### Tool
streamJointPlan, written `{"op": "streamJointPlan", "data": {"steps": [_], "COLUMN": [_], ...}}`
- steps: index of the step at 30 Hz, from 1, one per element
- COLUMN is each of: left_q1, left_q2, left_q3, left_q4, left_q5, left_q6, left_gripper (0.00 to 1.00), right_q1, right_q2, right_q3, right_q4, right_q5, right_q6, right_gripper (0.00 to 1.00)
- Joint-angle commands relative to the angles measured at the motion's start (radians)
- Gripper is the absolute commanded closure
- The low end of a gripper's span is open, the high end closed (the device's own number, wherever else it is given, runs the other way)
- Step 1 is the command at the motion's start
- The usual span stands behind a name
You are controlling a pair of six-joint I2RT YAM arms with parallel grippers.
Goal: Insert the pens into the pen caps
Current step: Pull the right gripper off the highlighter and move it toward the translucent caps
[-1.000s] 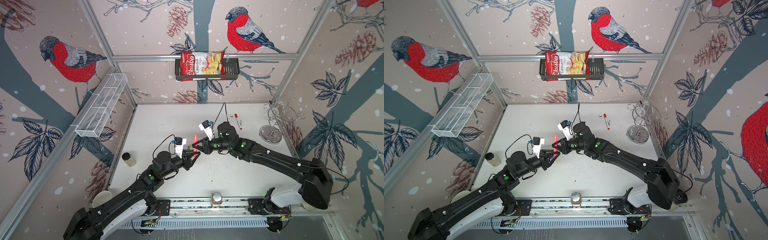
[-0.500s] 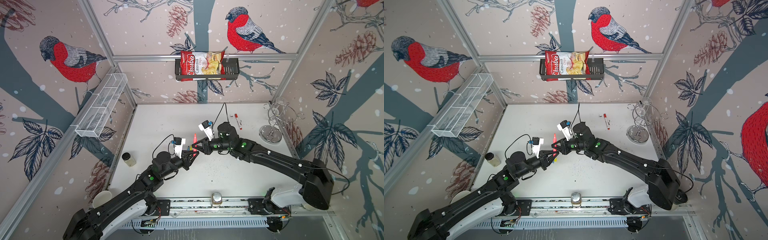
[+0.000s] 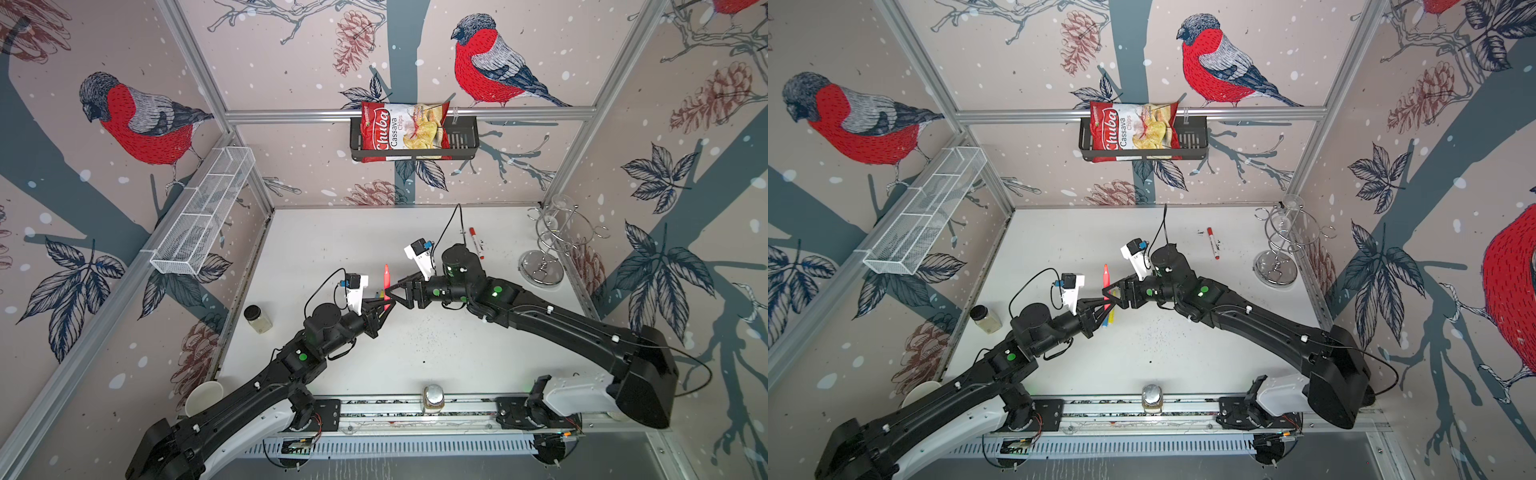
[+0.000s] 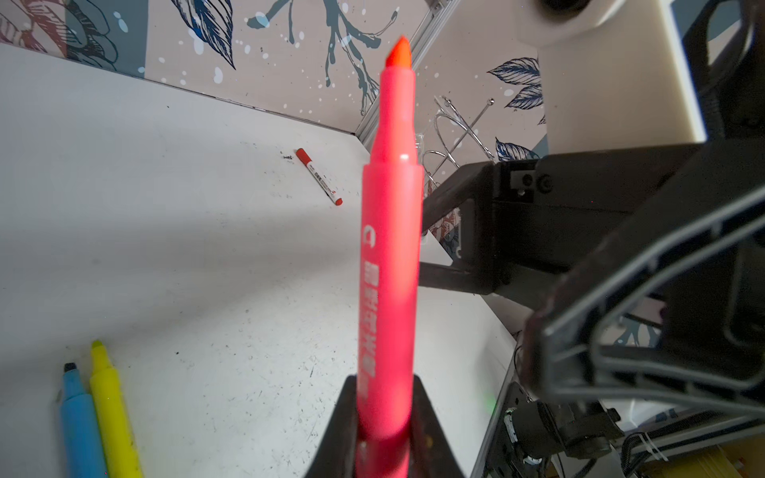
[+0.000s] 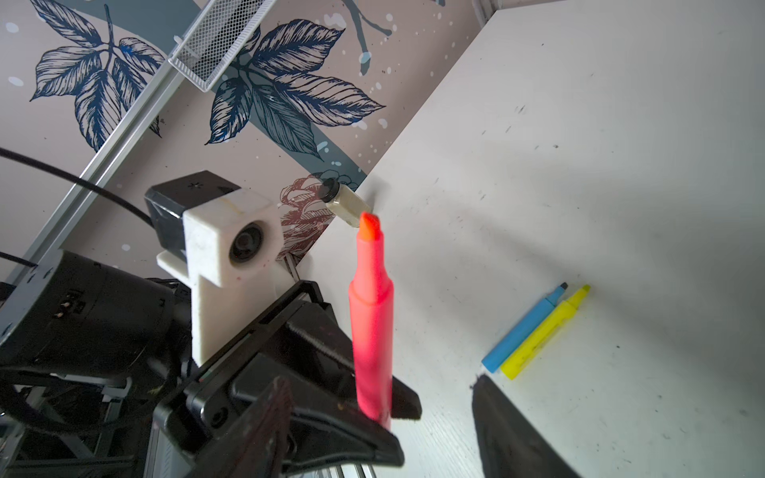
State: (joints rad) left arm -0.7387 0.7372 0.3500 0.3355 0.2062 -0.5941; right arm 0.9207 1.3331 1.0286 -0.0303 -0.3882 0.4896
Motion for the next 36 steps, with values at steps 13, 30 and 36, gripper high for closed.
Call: {"op": "streamJointPlan", "data": {"steps": [13, 30, 36], "left_q1": [0.001, 0.001, 0.001], "left_q2": [-0.015, -0.012, -0.029], "left_q3": [-0.031, -0.034, -0.036], "left_q4": [0.036, 0.031, 0.017], "left_q5": [-0.043, -0.044, -0.048], "left_q6": [0.03, 0.039, 0.041], "left_gripper": [1.0, 1.0, 1.0], "right_q1": [-0.154, -0.444, -0.546], "right_q2": [-0.223, -0.185, -0.127], "right_q3": [-0.151, -0.237, -0.277], "right_q4": [-0.123, -0.393, -0.416], "right_q5": [0.19, 0.508, 0.6], "right_q6": [0.021, 0.024, 0.028], "right_gripper": [0.2, 0.21, 0.22]}}
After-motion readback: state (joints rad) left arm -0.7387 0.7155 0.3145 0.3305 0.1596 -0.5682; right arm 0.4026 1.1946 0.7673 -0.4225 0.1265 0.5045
